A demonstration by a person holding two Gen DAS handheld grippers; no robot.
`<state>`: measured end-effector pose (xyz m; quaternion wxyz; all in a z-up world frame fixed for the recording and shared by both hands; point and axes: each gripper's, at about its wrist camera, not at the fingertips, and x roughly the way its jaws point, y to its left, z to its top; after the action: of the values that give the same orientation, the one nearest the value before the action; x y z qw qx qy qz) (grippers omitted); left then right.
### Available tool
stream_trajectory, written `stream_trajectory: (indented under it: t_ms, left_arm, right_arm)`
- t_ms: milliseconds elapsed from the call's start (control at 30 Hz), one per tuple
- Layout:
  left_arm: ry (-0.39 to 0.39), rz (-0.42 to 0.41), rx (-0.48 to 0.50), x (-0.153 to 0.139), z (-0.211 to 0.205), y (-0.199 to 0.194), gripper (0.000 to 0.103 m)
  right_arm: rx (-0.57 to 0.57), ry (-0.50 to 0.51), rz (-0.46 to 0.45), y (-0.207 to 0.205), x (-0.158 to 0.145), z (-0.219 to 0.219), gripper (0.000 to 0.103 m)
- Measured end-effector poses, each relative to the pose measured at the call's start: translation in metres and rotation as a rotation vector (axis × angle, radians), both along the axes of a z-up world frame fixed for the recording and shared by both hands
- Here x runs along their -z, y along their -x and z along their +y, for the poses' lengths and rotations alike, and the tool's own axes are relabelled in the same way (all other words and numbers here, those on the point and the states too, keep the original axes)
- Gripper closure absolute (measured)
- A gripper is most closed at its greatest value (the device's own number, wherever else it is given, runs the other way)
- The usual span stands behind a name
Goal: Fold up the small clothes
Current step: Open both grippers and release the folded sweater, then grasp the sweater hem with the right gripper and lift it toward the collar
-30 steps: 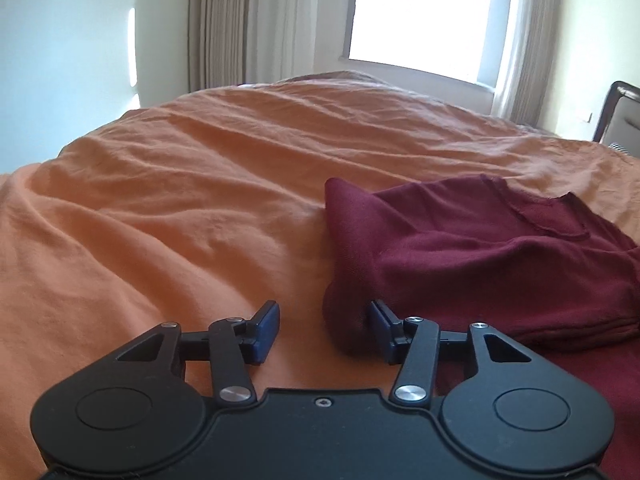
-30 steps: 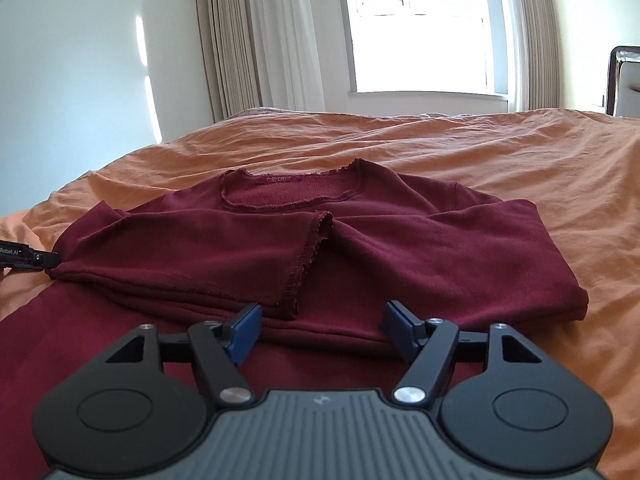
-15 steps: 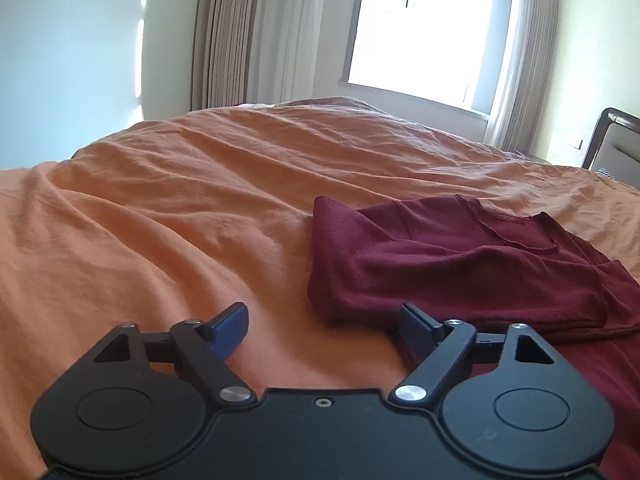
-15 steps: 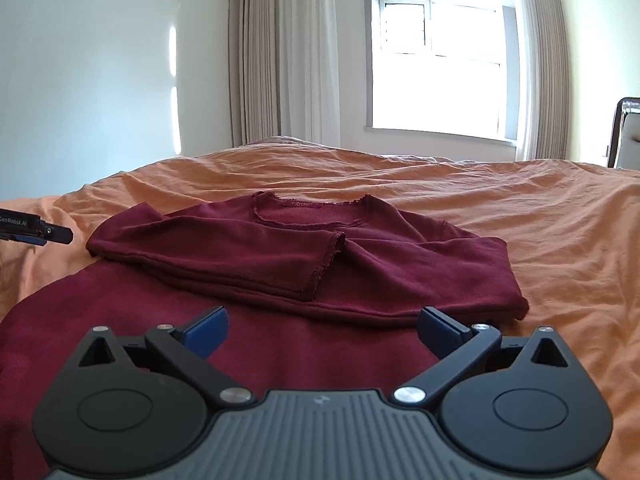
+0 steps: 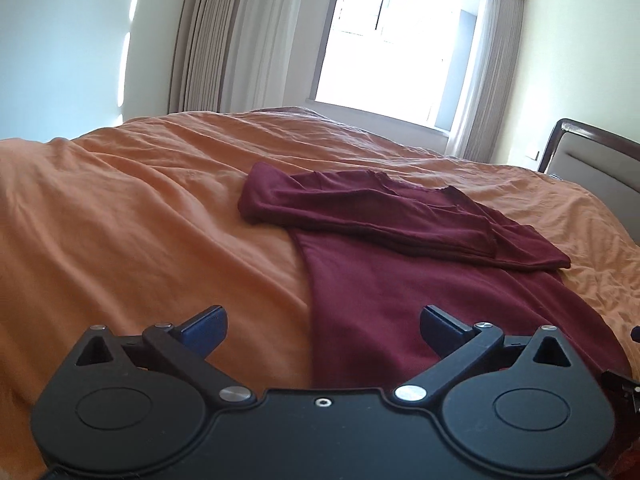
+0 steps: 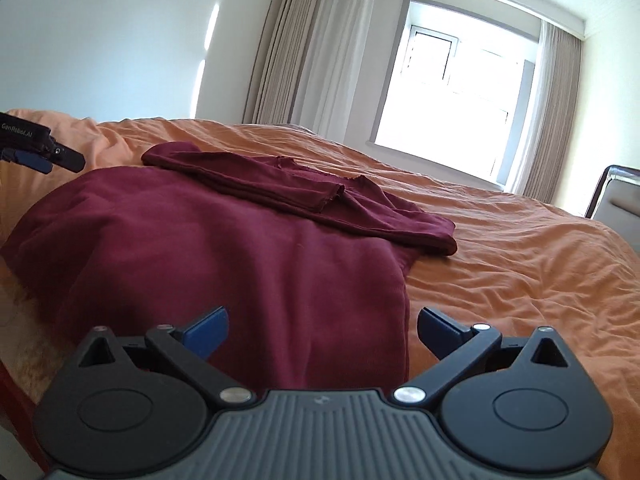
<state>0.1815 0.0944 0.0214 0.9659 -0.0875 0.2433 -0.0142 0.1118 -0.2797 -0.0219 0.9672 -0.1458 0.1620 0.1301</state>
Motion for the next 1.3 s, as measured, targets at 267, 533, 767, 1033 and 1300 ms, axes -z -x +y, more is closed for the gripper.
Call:
stream_trajectory:
  t_ms: [267,533,767,1033,1300]
  left_arm:
    - [0.004,-0.037,0.031,0.016,-0.025,0.053,0.001]
    - [-0.038,-0.043,0.055,0.021,-0.035,0.077,0.001]
    - [-0.048,-0.04,0.081,0.025,-0.038,0.088,0.001]
    - [-0.107,-0.088,0.152,0.029,-0.051,0.097,0.001]
    - [-0.223,-0.148,0.251,0.042,-0.07,0.112,0.001]
  right_arm:
    - [-0.046,0.035,-0.075,0.046,0.017,0.011,0.0]
    - [-0.127,0.251,-0.133,0.056,0.051,0.049,0.0]
    - [-0.037,0.408,-0.231,0.042,0.077,0.075,0.0]
    - [-0.079,0.325,-0.333,0.066,0.068,0.066,0.036]
    - [-0.162,0.138,-0.287,0.064,0.029,0.06,0.069]
